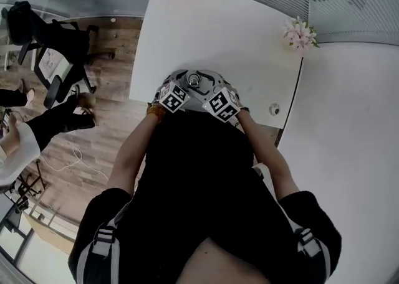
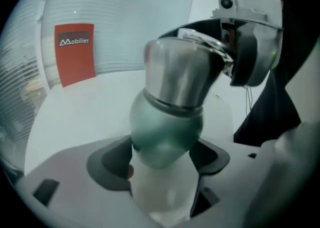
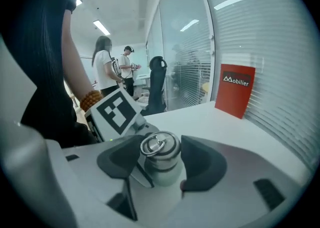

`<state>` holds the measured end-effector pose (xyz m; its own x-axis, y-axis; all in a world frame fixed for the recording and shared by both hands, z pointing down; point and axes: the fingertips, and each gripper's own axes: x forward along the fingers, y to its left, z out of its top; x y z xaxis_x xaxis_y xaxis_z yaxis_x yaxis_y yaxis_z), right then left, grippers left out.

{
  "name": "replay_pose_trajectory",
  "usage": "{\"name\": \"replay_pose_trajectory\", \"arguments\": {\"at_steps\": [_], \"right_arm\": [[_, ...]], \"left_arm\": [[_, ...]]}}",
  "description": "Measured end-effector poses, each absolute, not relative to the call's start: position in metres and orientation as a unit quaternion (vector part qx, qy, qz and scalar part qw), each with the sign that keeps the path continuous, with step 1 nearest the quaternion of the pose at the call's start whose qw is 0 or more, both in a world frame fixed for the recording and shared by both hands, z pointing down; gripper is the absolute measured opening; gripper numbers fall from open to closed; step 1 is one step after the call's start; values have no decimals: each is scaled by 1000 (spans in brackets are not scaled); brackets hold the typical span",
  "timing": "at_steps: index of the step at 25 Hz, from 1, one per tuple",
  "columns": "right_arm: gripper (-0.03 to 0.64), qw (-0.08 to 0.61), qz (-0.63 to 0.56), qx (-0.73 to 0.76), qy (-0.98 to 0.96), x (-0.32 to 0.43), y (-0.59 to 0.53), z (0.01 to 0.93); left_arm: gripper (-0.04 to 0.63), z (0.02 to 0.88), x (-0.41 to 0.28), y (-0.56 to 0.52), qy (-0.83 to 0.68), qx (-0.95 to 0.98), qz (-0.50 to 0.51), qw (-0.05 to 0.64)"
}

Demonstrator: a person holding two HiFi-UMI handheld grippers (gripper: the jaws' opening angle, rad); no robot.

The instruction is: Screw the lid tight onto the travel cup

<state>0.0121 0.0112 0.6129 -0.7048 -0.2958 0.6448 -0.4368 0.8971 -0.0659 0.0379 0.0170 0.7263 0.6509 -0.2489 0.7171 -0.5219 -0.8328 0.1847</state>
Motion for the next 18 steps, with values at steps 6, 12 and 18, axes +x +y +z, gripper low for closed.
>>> {"name": "replay_pose_trajectory", "arguments": {"at_steps": [6, 12, 18], "right_arm": [[253, 335, 92, 163, -924, 10, 13, 615], [250, 375, 28, 30, -926, 9, 22, 618], [250, 413, -36, -78, -907, 5, 29, 621]], "left_arm": [[359, 728, 37, 18, -212, 886, 368, 185], [359, 733, 37, 25, -52, 890, 437, 118], [360, 736, 28, 32, 179, 849, 497, 1]]}}
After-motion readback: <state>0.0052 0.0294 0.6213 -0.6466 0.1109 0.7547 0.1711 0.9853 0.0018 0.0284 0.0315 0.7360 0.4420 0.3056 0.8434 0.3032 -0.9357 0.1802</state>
